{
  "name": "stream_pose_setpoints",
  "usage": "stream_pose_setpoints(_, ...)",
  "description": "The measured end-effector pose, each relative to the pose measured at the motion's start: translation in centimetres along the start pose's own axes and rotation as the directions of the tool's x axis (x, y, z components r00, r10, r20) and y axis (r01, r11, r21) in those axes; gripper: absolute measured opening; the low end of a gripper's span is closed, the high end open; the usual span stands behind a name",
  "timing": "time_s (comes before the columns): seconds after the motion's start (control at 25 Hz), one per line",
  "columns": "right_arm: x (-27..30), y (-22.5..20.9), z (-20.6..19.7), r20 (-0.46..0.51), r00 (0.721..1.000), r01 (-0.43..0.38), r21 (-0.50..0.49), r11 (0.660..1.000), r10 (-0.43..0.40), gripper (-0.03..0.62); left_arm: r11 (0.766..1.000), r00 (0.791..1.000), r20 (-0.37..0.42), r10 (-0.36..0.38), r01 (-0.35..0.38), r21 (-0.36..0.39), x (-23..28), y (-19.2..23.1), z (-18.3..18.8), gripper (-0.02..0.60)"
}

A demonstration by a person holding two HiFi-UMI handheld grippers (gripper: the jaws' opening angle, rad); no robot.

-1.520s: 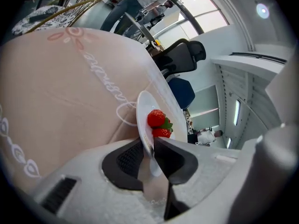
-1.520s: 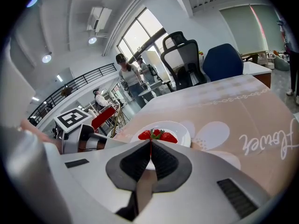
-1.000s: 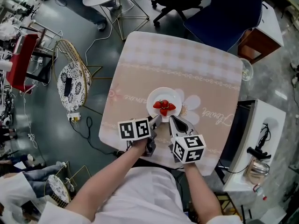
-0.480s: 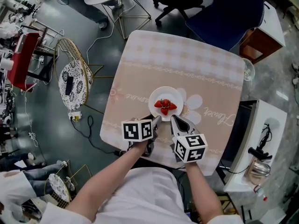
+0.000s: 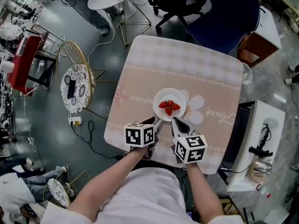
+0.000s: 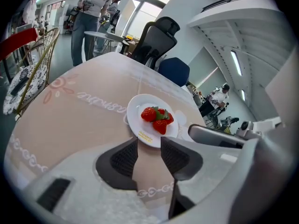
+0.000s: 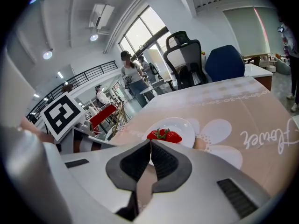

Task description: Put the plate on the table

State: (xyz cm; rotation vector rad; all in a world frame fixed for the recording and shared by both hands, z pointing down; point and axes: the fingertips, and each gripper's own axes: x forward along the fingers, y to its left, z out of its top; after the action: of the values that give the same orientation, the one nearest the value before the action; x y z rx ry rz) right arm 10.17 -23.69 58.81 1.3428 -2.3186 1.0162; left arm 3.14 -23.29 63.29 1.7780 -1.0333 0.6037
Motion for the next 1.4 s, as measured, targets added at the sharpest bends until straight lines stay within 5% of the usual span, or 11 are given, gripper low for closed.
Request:
stream_pose_setpoints(0.36,-2.2,3.2,0.4,0.039,0.998,0.047,-0.04,0.998,-0.045,0.005,0.989,0.992,0.056,-0.116,0.109,0.101,-3.4,-2.2,0.3,0.141)
stream_pose_setpoints(0.88,-6.2,9.1,3.0,0.16,0.983,0.11,-0.101,0.989,-0.093,0.005,0.909,0.953,0.176,-0.248,0.166,0.382,-10.7,-5.6,1.8,0.054)
stream_pose_setpoints(1.4,-10.0,14.4,2.8,0.253,0.956,0.187,-0.132,0.973,-0.149,0.005,0.843,0.917,0.222,-0.333,0.184,0.505,-16.5,-6.8,0.5,0.017)
